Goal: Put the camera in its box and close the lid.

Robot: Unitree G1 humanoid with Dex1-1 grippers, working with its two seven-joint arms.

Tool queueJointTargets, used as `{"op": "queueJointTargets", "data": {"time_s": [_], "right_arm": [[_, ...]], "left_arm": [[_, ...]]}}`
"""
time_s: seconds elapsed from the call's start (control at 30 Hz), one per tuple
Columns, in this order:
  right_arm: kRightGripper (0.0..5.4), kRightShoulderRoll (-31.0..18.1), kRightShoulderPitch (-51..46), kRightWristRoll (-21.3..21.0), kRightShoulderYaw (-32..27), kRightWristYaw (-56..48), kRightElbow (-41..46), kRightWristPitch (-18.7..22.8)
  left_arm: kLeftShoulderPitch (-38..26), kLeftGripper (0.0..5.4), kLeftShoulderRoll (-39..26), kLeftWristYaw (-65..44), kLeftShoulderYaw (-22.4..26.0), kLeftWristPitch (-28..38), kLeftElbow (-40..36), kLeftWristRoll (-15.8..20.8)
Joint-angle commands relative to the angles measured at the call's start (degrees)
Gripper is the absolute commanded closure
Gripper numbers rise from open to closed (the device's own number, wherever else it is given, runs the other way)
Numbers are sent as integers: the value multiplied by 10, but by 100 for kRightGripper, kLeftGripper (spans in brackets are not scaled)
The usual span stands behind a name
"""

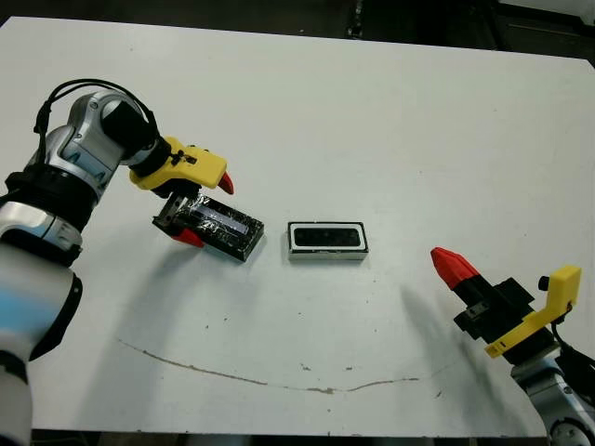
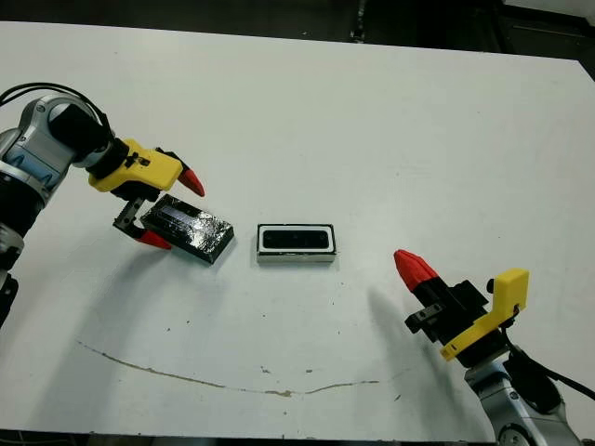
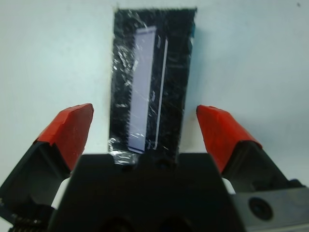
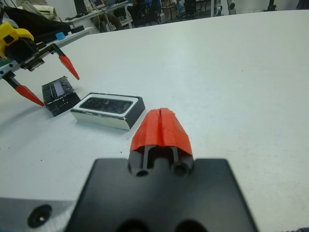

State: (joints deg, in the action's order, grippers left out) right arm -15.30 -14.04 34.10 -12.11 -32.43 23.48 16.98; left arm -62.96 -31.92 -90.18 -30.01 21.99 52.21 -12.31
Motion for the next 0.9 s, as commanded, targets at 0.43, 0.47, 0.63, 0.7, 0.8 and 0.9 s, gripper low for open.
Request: {"op": "queueJointTargets", "data": {"time_s": [0.43,0.47,0.63,0.7,0.8,0.9], "right_arm": [[540,-9,-3,6,-2,-4,-7,-2],[540,-9,-3,6,-2,-5,-8,-2],[540,-11,-3,4,-2,-4,-9,0],[540,-9,-3,4,-2,-4,-9,-2],[540,-11,-3,5,-2,-2,-8,2],[540,-13,-3,-1,0,1,-7,4]], "left_arm": [[25,64,15,20,34,-139,17,-12],[30,81,14,21,38,-141,8,-9],[55,155,9,27,61,-153,-24,9],[59,187,9,23,65,-165,-30,13],[63,220,8,15,70,-177,-38,18],[61,223,8,-6,72,-184,-38,25]]}}
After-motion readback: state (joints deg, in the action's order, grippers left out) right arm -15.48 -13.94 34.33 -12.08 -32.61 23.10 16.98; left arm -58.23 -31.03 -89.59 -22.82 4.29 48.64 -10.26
